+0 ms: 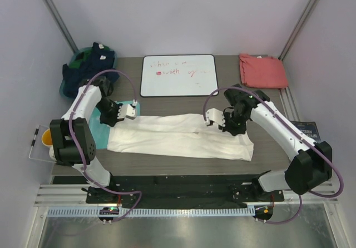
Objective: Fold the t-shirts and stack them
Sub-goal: Fold the tshirt
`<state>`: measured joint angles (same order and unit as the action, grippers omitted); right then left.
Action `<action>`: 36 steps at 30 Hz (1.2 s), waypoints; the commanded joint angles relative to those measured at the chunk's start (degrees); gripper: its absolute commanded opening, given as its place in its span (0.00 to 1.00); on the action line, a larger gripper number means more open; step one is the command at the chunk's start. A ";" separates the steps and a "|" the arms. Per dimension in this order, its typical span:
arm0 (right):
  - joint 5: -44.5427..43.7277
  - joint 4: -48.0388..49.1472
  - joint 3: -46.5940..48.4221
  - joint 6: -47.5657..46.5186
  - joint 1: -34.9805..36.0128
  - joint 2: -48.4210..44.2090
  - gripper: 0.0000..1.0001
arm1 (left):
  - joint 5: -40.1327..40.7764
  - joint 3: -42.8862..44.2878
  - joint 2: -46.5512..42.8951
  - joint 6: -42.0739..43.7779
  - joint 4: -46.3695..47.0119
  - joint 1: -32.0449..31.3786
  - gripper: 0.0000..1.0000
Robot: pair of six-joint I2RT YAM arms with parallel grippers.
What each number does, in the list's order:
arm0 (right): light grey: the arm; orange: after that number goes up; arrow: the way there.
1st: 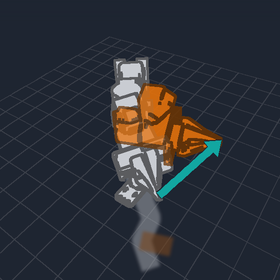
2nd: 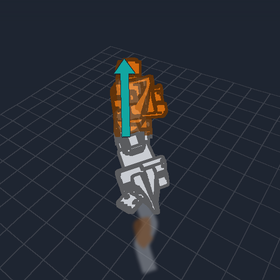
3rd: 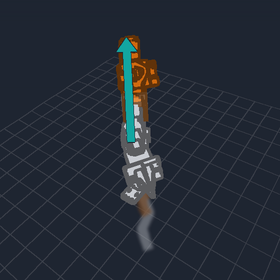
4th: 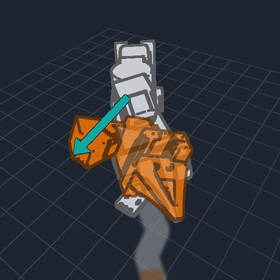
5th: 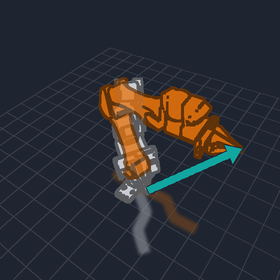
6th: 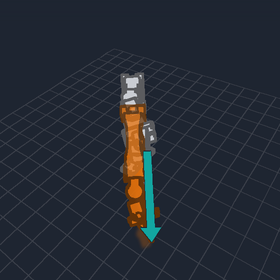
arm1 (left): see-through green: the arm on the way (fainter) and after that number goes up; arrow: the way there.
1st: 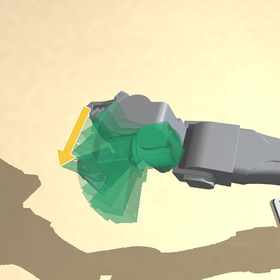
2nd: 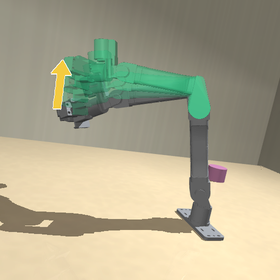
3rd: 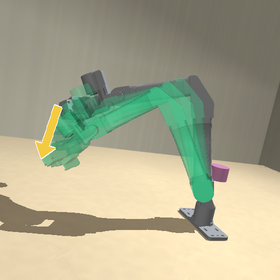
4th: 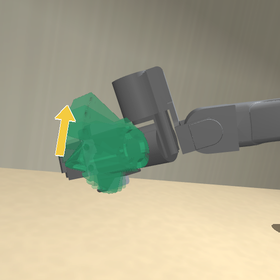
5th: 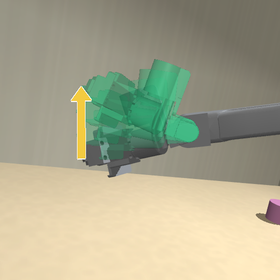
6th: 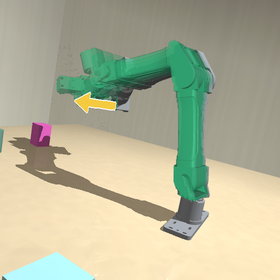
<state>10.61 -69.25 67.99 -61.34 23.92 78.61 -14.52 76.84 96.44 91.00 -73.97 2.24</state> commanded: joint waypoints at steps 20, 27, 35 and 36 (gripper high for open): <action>-3.14 -5.80 -6.64 -2.38 10.09 0.49 0.21 | 5.30 -6.26 -0.38 2.69 4.98 -0.83 0.22; -3.84 -5.72 -8.31 -4.05 10.18 -0.39 0.50 | 4.86 -4.24 0.76 0.67 8.32 -0.83 0.44; -2.71 9.81 -6.74 4.03 6.85 4.52 0.49 | 3.19 -0.55 4.01 -3.20 13.85 -0.92 0.45; -0.96 11.49 -6.29 4.65 6.49 5.23 0.49 | 3.01 -0.38 4.36 -3.55 14.29 -1.01 0.45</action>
<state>6.92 -67.37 59.42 -61.04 32.45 80.60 -9.50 74.00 99.59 89.80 -63.46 1.56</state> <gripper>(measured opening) 0.496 0.452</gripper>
